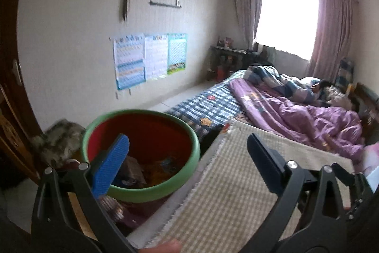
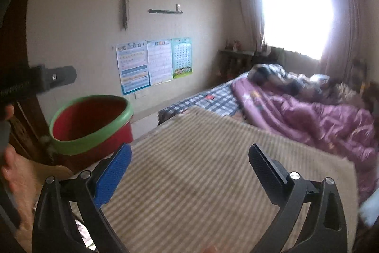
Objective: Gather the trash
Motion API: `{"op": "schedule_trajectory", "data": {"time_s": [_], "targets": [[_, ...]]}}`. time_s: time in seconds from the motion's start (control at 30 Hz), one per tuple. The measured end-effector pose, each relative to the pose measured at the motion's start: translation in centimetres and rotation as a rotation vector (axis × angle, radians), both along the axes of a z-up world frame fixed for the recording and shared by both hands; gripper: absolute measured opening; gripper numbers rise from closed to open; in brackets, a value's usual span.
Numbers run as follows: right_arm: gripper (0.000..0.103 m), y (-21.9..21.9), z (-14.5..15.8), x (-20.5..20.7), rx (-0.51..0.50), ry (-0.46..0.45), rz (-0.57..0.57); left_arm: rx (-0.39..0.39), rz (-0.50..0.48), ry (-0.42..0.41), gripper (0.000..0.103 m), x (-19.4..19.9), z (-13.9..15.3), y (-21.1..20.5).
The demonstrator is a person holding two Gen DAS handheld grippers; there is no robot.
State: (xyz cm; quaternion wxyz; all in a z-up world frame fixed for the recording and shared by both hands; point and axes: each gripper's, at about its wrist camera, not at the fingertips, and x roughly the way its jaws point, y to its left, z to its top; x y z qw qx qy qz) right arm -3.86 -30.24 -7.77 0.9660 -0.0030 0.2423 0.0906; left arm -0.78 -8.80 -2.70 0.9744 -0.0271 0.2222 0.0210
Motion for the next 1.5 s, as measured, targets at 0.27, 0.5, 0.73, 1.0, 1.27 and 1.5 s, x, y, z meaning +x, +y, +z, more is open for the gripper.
{"op": "schedule_trajectory", "data": {"time_s": [0.27, 0.5, 0.73, 1.0, 1.27, 1.5], "targets": [[0.096, -0.3, 0.4, -0.5, 0.020, -0.015, -0.002, -0.025, -0.010, 0.015, 0.098, -0.3, 0.3, 0.4], [0.096, -0.8, 0.9, -1.2, 0.031, -0.006, -0.016, -0.021, -0.015, 0.031, 0.098, -0.3, 0.1, 0.3], [0.096, -0.7, 1.0, -1.1, 0.027, -0.002, -0.012, -0.026, -0.006, 0.046, 0.098, 0.0, -0.1, 0.6], [0.096, -0.2, 0.8, -1.0, 0.018, 0.015, 0.007, -0.028, 0.010, 0.053, 0.097, 0.0, -0.2, 1.1], [0.096, 0.2, 0.6, -0.8, 0.020, 0.030, 0.016, -0.031, 0.021, 0.064, 0.098, 0.2, -0.3, 1.4], [0.096, 0.1, 0.6, -0.6, 0.024, 0.036, 0.024, -0.015, 0.031, 0.070, 0.098, 0.4, -0.5, 1.3]]}}
